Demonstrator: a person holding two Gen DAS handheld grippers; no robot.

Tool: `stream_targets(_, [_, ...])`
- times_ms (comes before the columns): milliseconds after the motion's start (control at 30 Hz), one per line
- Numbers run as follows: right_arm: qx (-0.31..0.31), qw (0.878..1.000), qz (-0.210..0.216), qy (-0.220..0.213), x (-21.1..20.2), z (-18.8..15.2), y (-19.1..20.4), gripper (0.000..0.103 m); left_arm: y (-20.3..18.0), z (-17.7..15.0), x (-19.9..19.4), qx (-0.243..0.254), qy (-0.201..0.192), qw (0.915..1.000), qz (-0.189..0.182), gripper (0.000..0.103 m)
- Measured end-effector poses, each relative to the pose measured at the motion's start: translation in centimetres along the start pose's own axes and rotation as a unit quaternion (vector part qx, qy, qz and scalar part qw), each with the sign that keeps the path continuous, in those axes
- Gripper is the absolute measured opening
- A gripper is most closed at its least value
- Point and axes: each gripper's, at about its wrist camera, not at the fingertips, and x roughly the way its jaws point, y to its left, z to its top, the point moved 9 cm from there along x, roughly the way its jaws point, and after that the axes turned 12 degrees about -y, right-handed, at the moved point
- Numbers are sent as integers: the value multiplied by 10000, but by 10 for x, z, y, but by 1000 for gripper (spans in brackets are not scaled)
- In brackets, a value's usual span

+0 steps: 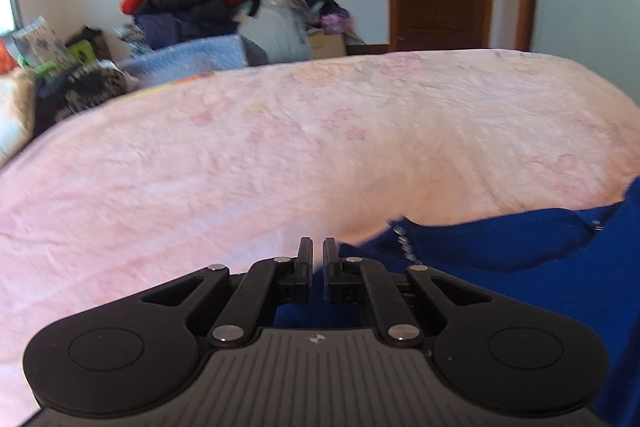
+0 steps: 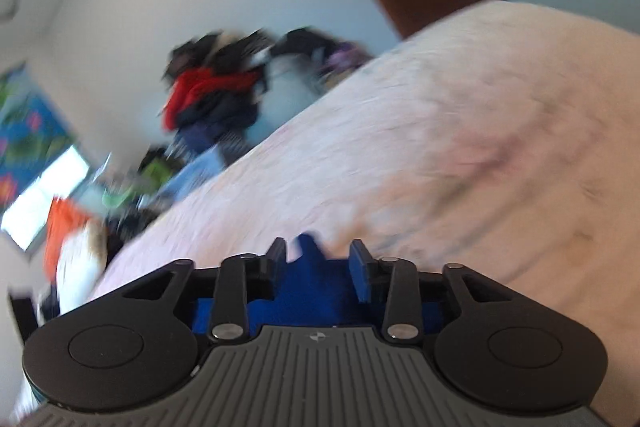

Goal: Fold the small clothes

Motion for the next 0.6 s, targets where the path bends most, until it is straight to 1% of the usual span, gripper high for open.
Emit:
stream_targets(33, [-277, 9989, 83, 378, 7, -11, 8, 71, 2, 1, 3, 38, 15, 9999, 125, 5])
stream_targets(67, [-461, 9974, -59, 559, 12, -19, 7, 72, 5, 0, 5, 49, 67, 9997, 214, 5])
stream_targets(100, [-586, 9959, -365, 580, 15, -23, 0, 71, 10, 0, 3, -19, 119, 9994, 314, 5])
stream_targets(133, [-630, 9939, -769, 485, 13, -22, -10, 70, 14, 0, -2, -165, 106, 9993, 308, 5])
stream_targets(167, [-584, 9913, -1152, 251, 4, -15, -20, 70, 17, 1, -12, -327, 52, 9993, 174, 5])
stream_targets(200, [-501, 9906, -1275, -29, -9, -8, -25, 72, 19, 1, -25, -452, -11, 9990, 34, 5])
stream_targets(233, [-393, 9918, -1187, -276, -24, -2, -27, 73, 21, 0, -38, -491, -35, 9988, -58, 5])
stream_targets(267, [-317, 9938, -1003, -366, -37, 0, -25, 75, 22, -3, -51, -437, -33, 9990, -116, 5])
stream_targets(300, [-300, 9961, -767, -316, -50, -1, -23, 77, 23, -8, -65, -340, -41, 9993, -152, 5])
stream_targets(367, [-359, 9984, -435, -42, -72, -13, -18, 77, 28, -21, -92, -300, -87, 9992, -233, 6])
stream_targets(400, [-423, 9985, -311, 178, -82, -23, -15, 77, 30, -31, -102, -336, -41, 9989, -312, 8])
stream_targets(467, [-548, 9967, -177, 575, -100, -45, -10, 77, 36, -51, -120, -529, 107, 9978, -394, 9])
stream_targets(500, [-569, 9959, -176, 683, -108, -56, -9, 77, 41, -62, -127, -688, 156, 9968, -376, 9])
stream_targets(533, [-554, 9955, -157, 747, -117, -64, -8, 77, 45, -72, -133, -838, 188, 9956, -369, 9])
stream_targets(600, [-475, 9968, -104, 636, -134, -75, -2, 77, 53, -87, -145, -1134, 204, 9927, -358, 9])
